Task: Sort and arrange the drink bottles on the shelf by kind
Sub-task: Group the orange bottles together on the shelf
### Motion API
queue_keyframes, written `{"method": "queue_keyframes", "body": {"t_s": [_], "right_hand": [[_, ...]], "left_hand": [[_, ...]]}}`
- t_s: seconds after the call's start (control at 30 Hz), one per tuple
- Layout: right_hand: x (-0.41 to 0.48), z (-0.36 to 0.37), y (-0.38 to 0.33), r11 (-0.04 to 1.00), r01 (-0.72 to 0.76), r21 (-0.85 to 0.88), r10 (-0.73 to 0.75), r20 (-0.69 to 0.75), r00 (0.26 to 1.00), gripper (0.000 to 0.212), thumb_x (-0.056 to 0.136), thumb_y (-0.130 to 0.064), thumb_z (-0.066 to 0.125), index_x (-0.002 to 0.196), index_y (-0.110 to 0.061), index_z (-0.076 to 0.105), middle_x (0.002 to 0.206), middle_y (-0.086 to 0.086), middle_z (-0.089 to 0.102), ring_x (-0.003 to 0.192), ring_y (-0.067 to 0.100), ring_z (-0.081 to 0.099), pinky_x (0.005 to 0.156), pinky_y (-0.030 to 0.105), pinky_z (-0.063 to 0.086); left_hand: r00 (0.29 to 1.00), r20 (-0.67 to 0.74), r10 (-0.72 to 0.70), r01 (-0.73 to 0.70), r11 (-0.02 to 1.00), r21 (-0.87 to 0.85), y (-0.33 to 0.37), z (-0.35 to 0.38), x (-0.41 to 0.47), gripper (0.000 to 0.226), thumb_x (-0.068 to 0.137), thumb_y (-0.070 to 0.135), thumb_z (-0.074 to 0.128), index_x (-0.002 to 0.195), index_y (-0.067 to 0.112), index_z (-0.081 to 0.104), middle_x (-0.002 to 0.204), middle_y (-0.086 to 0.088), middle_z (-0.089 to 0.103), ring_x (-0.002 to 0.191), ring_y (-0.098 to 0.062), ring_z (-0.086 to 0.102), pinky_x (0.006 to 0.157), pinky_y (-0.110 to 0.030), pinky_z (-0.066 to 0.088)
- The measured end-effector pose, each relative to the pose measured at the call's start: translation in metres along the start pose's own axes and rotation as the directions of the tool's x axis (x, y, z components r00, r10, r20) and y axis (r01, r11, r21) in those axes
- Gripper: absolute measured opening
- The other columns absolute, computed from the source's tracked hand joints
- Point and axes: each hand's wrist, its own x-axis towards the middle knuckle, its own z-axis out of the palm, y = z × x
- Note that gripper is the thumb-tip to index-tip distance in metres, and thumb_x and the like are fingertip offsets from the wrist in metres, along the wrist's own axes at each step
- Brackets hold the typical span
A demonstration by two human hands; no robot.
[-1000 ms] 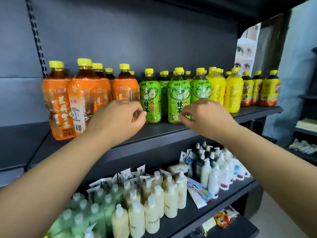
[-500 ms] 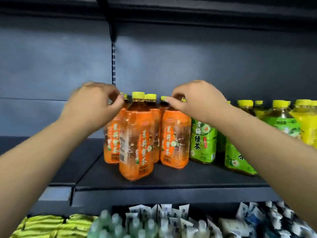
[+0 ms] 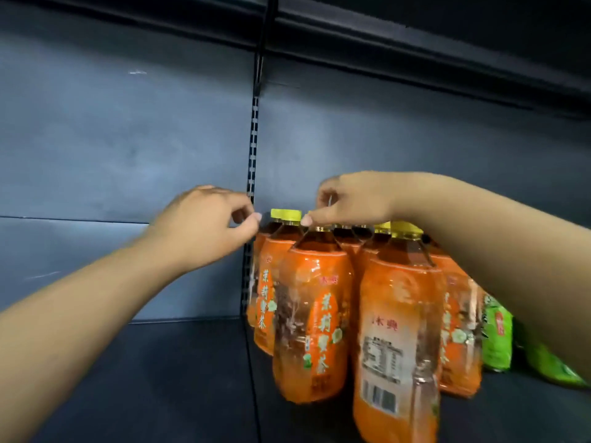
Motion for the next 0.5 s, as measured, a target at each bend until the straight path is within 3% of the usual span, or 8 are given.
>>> {"method": "queue_keyframes", "body": {"t_s": [0.1,0.23,0.33,0.43,0.5], "right_hand": [[0.014,-0.001,-0.009,0.993,-0.118,0.012,0.117,0.071,0.991,0.049,0.085,-0.056,0.048,0.108,-0.012,0.051,0.101,0.008,0.062,0.087,0.025,0.061,0.082,0.037,0.05],[0.023,0.006,-0.016,0.962,-0.269,0.046,0.251,0.231,0.94,0.052,0.086,-0.053,0.049,0.119,-0.013,0.047,0.08,0.001,0.054,0.076,0.022,0.059,0.073,0.032,0.049],[0.027,0.014,-0.015,0.933,-0.344,0.106,0.299,0.302,0.905,0.048,0.087,-0.05,0.049,0.122,-0.018,0.044,0.082,0.003,0.055,0.076,0.022,0.058,0.063,0.028,0.044],[0.026,0.017,-0.008,0.91,-0.373,0.182,0.311,0.297,0.903,0.036,0.087,-0.048,0.047,0.117,-0.028,0.045,0.095,0.007,0.06,0.078,0.019,0.061,0.065,0.028,0.047],[0.023,0.018,-0.004,0.902,-0.361,0.238,0.288,0.293,0.912,0.028,0.087,-0.046,0.048,0.111,-0.032,0.046,0.103,0.001,0.061,0.084,0.014,0.062,0.07,0.027,0.05]], "left_hand": [[0.996,0.032,-0.085,0.089,0.974,-0.206,-0.031,0.027,0.018,0.025,0.09,0.04,0.049,0.087,0.02,0.062,0.091,-0.003,0.065,0.092,-0.024,0.057,0.075,-0.029,0.04],[0.967,0.179,-0.182,0.253,0.778,-0.576,-0.039,0.082,0.036,0.019,0.085,0.037,0.059,0.085,0.018,0.057,0.087,-0.003,0.061,0.084,-0.019,0.055,0.073,-0.028,0.042],[0.926,0.332,-0.177,0.36,0.676,-0.643,-0.032,0.114,0.047,0.038,0.077,0.05,0.062,0.101,0.021,0.054,0.109,-0.002,0.061,0.101,-0.019,0.057,0.09,-0.032,0.046],[0.899,0.429,-0.09,0.39,0.613,-0.687,-0.026,0.127,0.052,0.063,0.07,0.057,0.064,0.121,0.021,0.054,0.12,0.002,0.06,0.106,-0.016,0.057,0.091,-0.03,0.046],[0.889,0.452,-0.068,0.393,0.619,-0.68,-0.029,0.129,0.055,0.07,0.068,0.06,0.063,0.126,0.022,0.052,0.126,0.001,0.058,0.11,-0.017,0.056,0.095,-0.032,0.045]]}}
